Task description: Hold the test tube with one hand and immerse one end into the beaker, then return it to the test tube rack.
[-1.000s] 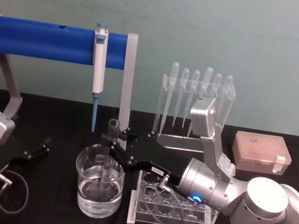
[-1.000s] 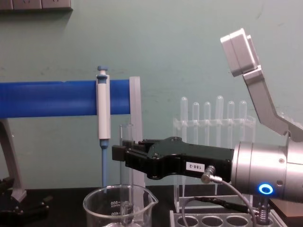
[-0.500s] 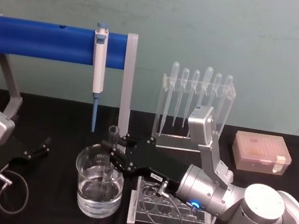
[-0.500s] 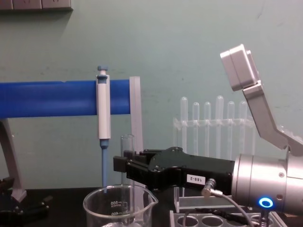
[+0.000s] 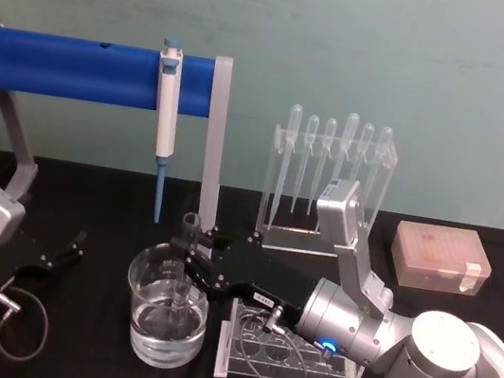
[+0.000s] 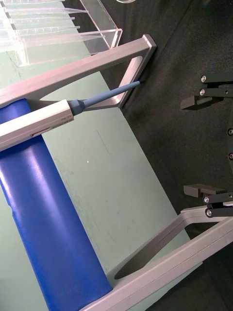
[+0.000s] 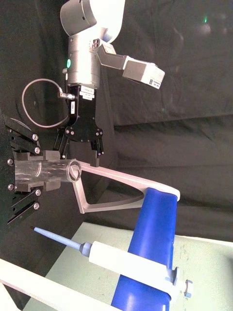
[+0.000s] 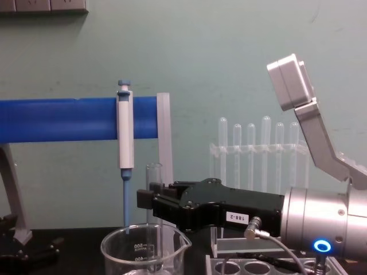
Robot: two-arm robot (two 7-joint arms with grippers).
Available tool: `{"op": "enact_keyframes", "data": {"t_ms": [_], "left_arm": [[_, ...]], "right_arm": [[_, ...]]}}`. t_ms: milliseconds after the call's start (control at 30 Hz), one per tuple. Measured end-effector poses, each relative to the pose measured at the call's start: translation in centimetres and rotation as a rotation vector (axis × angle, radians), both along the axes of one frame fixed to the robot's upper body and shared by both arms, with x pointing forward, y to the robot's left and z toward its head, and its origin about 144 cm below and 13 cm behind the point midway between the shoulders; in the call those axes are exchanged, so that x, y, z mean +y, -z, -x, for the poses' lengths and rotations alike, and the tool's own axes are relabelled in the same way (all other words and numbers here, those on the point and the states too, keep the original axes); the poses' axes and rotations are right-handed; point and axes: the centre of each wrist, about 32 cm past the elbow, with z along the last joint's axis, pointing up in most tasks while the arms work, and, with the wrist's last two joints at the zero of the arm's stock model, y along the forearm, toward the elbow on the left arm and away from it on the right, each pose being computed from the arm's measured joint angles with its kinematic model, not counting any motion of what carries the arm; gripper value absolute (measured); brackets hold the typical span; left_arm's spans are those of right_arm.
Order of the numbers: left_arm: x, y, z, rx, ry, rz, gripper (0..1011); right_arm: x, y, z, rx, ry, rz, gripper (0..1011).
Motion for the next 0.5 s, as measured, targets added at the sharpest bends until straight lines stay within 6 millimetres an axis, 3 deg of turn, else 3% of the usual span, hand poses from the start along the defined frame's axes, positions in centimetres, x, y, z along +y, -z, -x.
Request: {"op": "enact_keyframes", "data": {"t_ms": [500], "left_arm": [[0.0,0.0,0.0,0.0,0.0,0.0,1000]], "right_arm": [[0.02,-0.03,-0.02,0.0,-0.001,0.0,225]]}}
